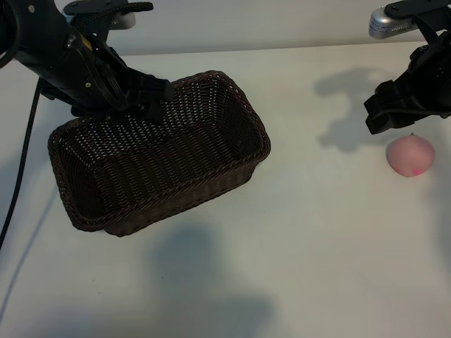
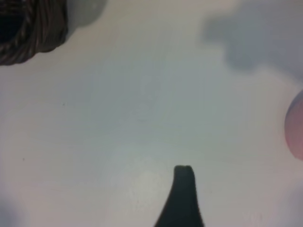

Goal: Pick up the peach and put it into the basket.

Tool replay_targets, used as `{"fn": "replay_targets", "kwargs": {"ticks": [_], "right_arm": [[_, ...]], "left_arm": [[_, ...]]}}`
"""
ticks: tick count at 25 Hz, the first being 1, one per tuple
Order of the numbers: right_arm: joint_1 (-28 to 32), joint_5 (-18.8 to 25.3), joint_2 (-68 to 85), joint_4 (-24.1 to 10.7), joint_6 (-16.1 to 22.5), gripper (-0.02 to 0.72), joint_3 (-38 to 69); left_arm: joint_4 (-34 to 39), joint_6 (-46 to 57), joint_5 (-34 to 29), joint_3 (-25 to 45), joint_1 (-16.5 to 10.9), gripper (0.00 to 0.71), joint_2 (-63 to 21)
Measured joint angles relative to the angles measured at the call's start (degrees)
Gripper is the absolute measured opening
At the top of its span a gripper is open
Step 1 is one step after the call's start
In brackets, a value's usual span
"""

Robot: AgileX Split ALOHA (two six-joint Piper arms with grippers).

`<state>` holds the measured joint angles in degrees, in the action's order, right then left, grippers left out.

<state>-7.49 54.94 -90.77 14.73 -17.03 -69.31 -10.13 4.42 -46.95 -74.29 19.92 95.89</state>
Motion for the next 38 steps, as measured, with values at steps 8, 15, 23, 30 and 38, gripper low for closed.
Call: {"fn": "replay_targets", "kwargs": {"ticks": [8, 15, 23, 30, 38], "right_arm": [[0.0, 0.02, 0.0, 0.0, 0.0, 0.595, 0.0], [0.0, 0.29, 0.0, 0.15, 0.0, 0.595, 0.0], [0.0, 0.53, 0.0, 0.17, 0.0, 0.595, 0.0], [0.0, 0.65, 0.0, 0.22, 0.0, 0.595, 0.0], [0.0, 0.92, 0.0, 0.22, 0.0, 0.595, 0.0]], "left_arm": [[0.55, 1.66, 1.11, 0.0, 0.0, 0.592, 0.0], [12.25, 16.19, -2.04, 3.47, 0.0, 0.592, -3.4], [22.28, 34.86, -0.68, 17.94, 0.0, 0.592, -11.12], [25.42, 42.53, 4.96, 21.69, -0.73, 0.592, -11.01], [19.91, 39.05, 6.2, 21.74, -5.45, 0.592, -8.75]]}}
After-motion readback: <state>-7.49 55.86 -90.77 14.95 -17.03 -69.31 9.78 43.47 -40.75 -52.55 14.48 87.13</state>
